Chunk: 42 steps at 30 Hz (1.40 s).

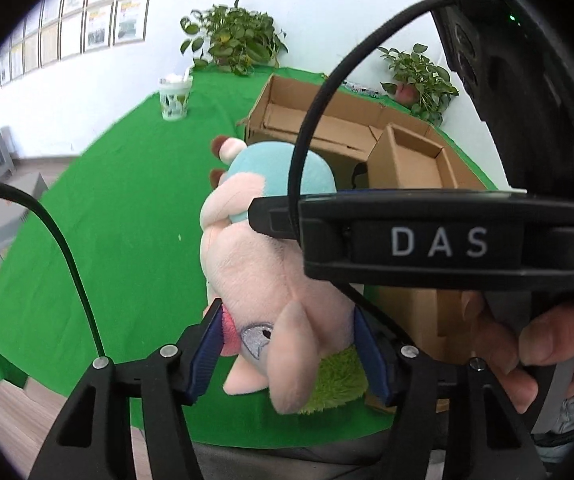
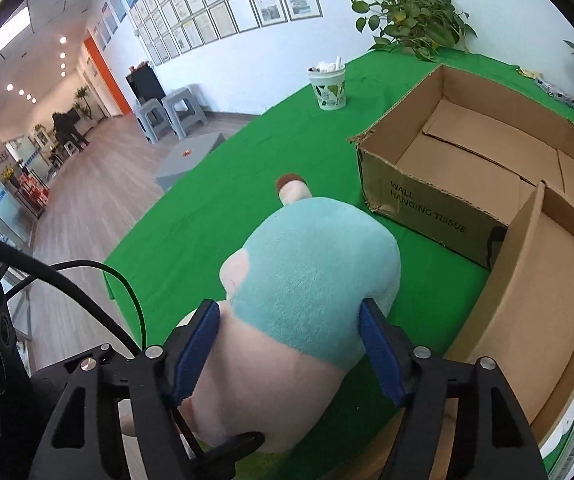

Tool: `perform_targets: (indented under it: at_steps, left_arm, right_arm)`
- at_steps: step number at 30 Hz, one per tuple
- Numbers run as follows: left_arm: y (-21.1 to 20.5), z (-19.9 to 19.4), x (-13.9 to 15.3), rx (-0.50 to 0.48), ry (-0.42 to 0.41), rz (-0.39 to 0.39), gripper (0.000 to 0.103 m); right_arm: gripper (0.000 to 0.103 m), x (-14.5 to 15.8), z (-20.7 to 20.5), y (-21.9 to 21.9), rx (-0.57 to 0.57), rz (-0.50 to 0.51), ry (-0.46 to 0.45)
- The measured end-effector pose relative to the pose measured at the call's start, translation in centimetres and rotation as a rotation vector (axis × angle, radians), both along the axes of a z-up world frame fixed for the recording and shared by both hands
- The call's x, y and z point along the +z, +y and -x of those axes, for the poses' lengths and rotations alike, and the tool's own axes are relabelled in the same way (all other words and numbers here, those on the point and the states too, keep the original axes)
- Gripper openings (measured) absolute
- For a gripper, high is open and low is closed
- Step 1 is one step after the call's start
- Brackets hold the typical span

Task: Organize objects
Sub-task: 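Close the right gripper on the pig plush while the left gripper holds it, then carry the pig plush with both grippers over the large cardboard box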

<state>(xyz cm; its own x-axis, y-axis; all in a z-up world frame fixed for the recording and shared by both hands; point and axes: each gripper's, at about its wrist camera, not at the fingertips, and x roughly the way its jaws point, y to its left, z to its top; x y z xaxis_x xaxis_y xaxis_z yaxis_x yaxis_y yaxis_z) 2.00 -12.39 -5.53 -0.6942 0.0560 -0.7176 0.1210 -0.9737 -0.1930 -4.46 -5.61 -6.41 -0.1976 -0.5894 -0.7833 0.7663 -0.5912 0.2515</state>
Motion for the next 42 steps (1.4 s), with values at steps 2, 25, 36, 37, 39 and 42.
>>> perform_targets:
  at_steps: [2, 25, 36, 37, 39, 42]
  left_arm:
    - [1.0, -0.1, 1.2, 0.006, 0.009, 0.050, 0.061]
    - [11.0, 7.9, 11.0, -0.183, 0.250, 0.281, 0.059]
    - [9.5, 11.4, 13.4, -0.188, 0.347, 0.267, 0.058]
    - [9.2, 11.8, 13.7, -0.187, 0.357, 0.266, 0.058]
    - [8.5, 12.7, 14.2, -0.189, 0.380, 0.264, 0.058]
    - [7.4, 14.2, 14.7, -0.195, 0.400, 0.253, 0.058]
  right_arm:
    - [0.067, 0.9, -0.3, 1.1, -0.007, 0.046, 0.002]
    - [0.058, 12.9, 6.8, 16.0, -0.252, 0.359, 0.150]
    - [0.056, 18.2, 10.9, 14.9, -0.285, 0.337, 0.248]
    - [0.056, 18.8, 11.8, 13.4, -0.285, 0.333, 0.262]
    - [0.055, 19.9, 12.7, 12.4, -0.284, 0.325, 0.285]
    - [0.055, 21.9, 14.4, 10.4, -0.286, 0.320, 0.307]
